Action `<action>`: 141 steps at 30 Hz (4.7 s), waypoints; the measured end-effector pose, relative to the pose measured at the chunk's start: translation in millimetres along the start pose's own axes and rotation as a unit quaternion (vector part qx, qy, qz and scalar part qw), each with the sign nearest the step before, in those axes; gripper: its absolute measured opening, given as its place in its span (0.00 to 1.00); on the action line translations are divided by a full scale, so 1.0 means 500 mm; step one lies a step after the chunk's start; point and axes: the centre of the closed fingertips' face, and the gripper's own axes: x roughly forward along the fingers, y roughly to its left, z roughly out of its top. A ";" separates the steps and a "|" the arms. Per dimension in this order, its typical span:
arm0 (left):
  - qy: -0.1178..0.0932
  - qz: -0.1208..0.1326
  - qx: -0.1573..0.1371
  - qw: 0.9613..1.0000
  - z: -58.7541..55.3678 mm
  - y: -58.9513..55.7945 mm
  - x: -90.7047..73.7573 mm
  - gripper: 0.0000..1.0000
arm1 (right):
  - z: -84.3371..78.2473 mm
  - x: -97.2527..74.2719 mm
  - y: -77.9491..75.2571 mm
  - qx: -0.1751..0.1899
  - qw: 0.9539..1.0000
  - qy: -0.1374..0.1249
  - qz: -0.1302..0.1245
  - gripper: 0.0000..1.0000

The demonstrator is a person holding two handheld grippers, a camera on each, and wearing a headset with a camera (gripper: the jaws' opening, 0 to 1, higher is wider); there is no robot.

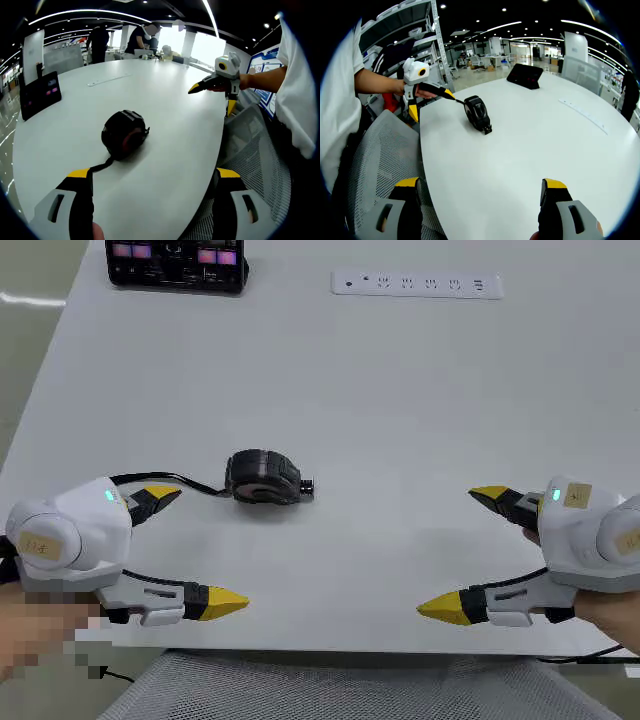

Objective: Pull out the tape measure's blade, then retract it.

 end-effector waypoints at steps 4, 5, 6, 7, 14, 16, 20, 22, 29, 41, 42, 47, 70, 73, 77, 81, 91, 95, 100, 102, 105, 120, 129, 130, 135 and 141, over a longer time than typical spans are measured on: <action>0.001 -0.001 0.000 1.000 -0.001 0.000 0.000 0.99 | 0.005 -0.002 -0.005 -0.001 1.000 -0.007 -0.005 0.99; 0.001 -0.001 0.000 1.000 -0.001 0.000 0.000 0.99 | 0.006 -0.002 -0.005 -0.001 1.000 -0.009 -0.005 0.98; 0.001 -0.001 0.000 1.000 -0.001 0.000 0.000 0.99 | 0.006 -0.002 -0.006 0.000 1.000 -0.008 -0.005 0.96; -0.001 -0.003 -0.001 1.000 0.001 -0.001 0.000 0.99 | 0.006 -0.002 -0.005 0.001 1.000 -0.007 -0.004 0.95; -0.004 0.000 -0.001 1.000 0.004 0.001 0.000 0.98 | 0.008 -0.002 -0.009 0.003 1.000 -0.009 -0.008 0.93; -0.007 0.000 -0.005 1.000 0.006 0.002 -0.002 0.97 | 0.007 -0.001 -0.007 0.004 1.000 -0.008 -0.005 0.92; -0.009 -0.001 -0.007 1.000 0.007 0.002 -0.003 0.94 | 0.008 0.000 -0.006 0.004 1.000 -0.009 -0.006 0.92; -0.009 0.001 -0.007 1.000 0.006 0.003 -0.003 0.94 | 0.009 0.000 -0.006 0.003 1.000 -0.009 -0.006 0.92; -0.004 -0.001 -0.005 1.000 0.004 0.006 -0.001 0.95 | 0.011 0.004 -0.009 0.000 1.000 -0.007 -0.007 0.92; 0.017 -0.008 0.009 1.000 0.004 0.022 0.015 0.95 | 0.018 0.017 -0.016 -0.011 1.000 -0.003 0.002 0.92; 0.019 -0.009 0.011 1.000 0.003 0.024 0.016 0.95 | 0.020 0.018 -0.015 -0.012 1.000 -0.003 0.004 0.93; 0.029 -0.018 0.020 0.999 0.005 0.029 0.024 0.96 | 0.025 0.025 -0.018 -0.019 1.000 0.000 0.010 0.93; 0.074 -0.038 0.085 0.993 0.014 0.072 0.061 0.94 | 0.056 0.072 -0.044 -0.057 0.997 0.014 0.041 0.93; 0.079 -0.041 0.092 0.992 0.017 0.077 0.066 0.93 | 0.060 0.079 -0.047 -0.059 0.997 0.015 0.044 0.92; 0.088 -0.043 0.103 0.990 0.017 0.085 0.075 0.89 | 0.065 0.086 -0.047 -0.063 0.997 0.014 0.049 0.92; 0.100 -0.042 0.112 0.988 0.016 0.092 0.083 0.86 | 0.067 0.094 -0.048 -0.066 0.996 0.015 0.052 0.91; 0.121 -0.041 0.128 0.984 0.018 0.112 0.104 0.73 | 0.069 0.107 -0.052 -0.068 0.996 0.019 0.059 0.90; 0.127 -0.042 0.134 0.982 0.021 0.119 0.112 0.67 | 0.070 0.111 -0.053 -0.068 0.996 0.019 0.061 0.90; 0.133 -0.043 0.138 0.981 0.029 0.126 0.125 0.59 | 0.073 0.115 -0.055 -0.067 0.996 0.018 0.064 0.90; 0.137 -0.045 0.138 0.980 0.030 0.127 0.130 0.55 | 0.073 0.117 -0.056 -0.066 0.996 0.018 0.064 0.90; 0.142 -0.046 0.146 0.978 0.031 0.130 0.137 0.50 | 0.073 0.119 -0.058 -0.066 0.996 0.018 0.065 0.89; 0.150 -0.056 0.164 0.974 0.035 0.129 0.161 0.34 | 0.074 0.124 -0.063 -0.063 0.996 0.016 0.067 0.88; 0.150 -0.054 0.169 0.973 0.032 0.129 0.168 0.30 | 0.071 0.129 -0.063 -0.063 0.996 0.016 0.066 0.88; 0.150 -0.054 0.170 0.973 0.031 0.129 0.168 0.30 | 0.071 0.129 -0.063 -0.062 0.996 0.016 0.066 0.87; 0.150 -0.059 0.164 0.973 0.030 0.129 0.169 0.30 | 0.070 0.132 -0.063 -0.063 0.996 0.016 0.065 0.86; 0.153 -0.060 0.171 0.972 0.029 0.130 0.172 0.30 | 0.071 0.141 -0.067 -0.073 0.995 0.014 0.066 0.83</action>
